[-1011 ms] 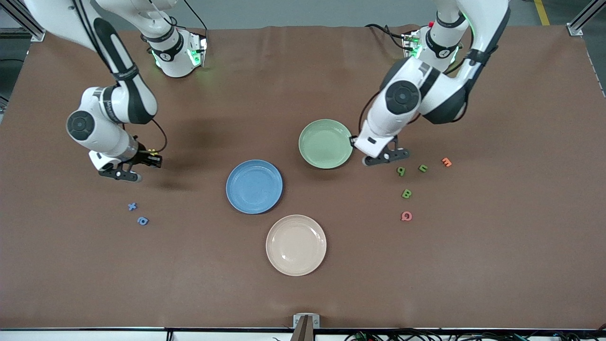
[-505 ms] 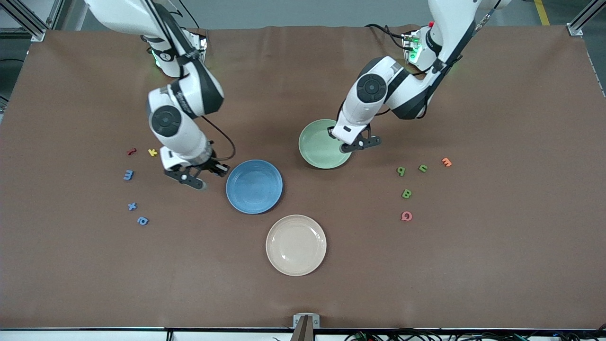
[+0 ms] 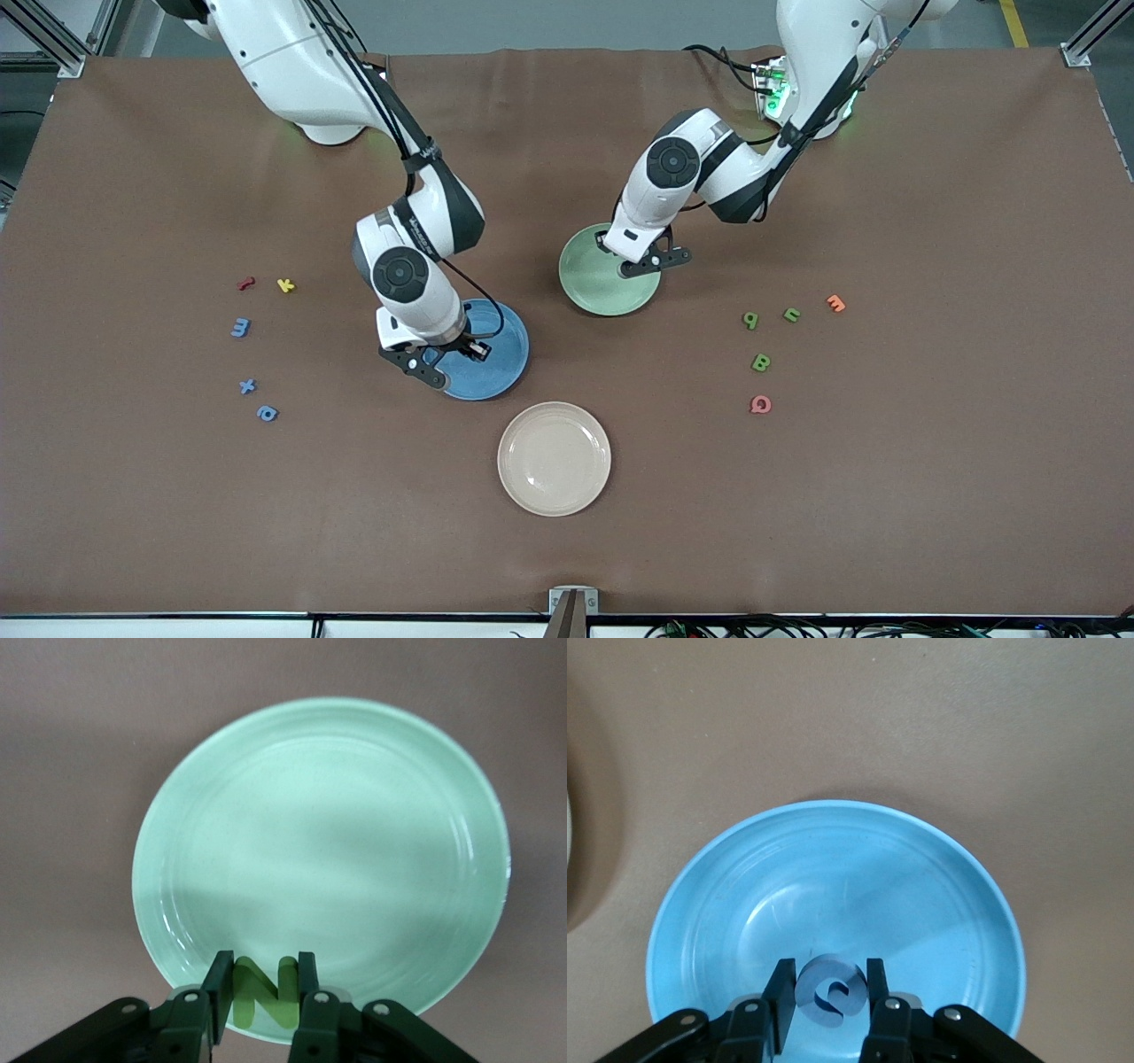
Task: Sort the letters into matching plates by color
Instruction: 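Drop the N into the green plate while the right gripper drops c into blue, then grasp the green B with the left gripper while the right gripper grasps blue E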
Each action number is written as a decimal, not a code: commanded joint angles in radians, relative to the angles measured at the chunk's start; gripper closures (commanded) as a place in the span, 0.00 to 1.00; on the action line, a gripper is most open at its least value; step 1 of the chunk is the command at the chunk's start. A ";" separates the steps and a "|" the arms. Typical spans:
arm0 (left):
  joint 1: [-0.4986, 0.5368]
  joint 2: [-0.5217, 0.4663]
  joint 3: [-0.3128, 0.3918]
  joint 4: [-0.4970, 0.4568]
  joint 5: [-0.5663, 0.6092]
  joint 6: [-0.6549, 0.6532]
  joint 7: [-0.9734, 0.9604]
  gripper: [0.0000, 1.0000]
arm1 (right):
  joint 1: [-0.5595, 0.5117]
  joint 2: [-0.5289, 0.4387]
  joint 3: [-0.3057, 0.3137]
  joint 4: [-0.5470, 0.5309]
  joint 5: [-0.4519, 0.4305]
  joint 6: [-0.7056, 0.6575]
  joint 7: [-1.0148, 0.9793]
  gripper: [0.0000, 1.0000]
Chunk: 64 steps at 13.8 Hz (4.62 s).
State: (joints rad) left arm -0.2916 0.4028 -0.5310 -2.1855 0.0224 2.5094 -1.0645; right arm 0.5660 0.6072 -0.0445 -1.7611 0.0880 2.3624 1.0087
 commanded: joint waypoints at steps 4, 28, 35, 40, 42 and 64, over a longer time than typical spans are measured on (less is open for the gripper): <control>-0.006 0.022 0.002 -0.028 0.088 0.022 -0.052 0.74 | -0.017 0.002 -0.017 0.016 0.010 -0.054 -0.100 0.00; 0.416 0.030 0.011 0.088 0.416 -0.058 0.299 0.01 | -0.731 -0.322 -0.025 -0.597 -0.197 0.331 -1.056 0.03; 0.506 0.145 0.009 0.119 0.531 0.006 0.328 0.01 | -0.753 -0.227 -0.021 -0.558 -0.197 0.360 -1.058 0.08; 0.525 0.214 0.009 0.171 0.530 0.012 0.330 0.01 | -0.758 -0.215 -0.020 -0.561 -0.194 0.359 -1.052 0.28; 0.525 0.222 0.009 0.167 0.528 0.028 0.322 0.01 | -0.758 -0.215 -0.018 -0.563 -0.192 0.356 -1.050 0.39; 0.526 0.165 -0.085 0.161 0.511 -0.056 0.238 0.83 | -0.513 -0.270 0.291 -0.336 -0.186 0.037 -0.184 1.00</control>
State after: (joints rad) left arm 0.2291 0.6144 -0.5661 -2.0143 0.5348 2.5115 -0.7771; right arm -0.0196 0.3179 0.2460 -2.1467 -0.0863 2.4381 0.6771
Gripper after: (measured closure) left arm 0.639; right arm 0.731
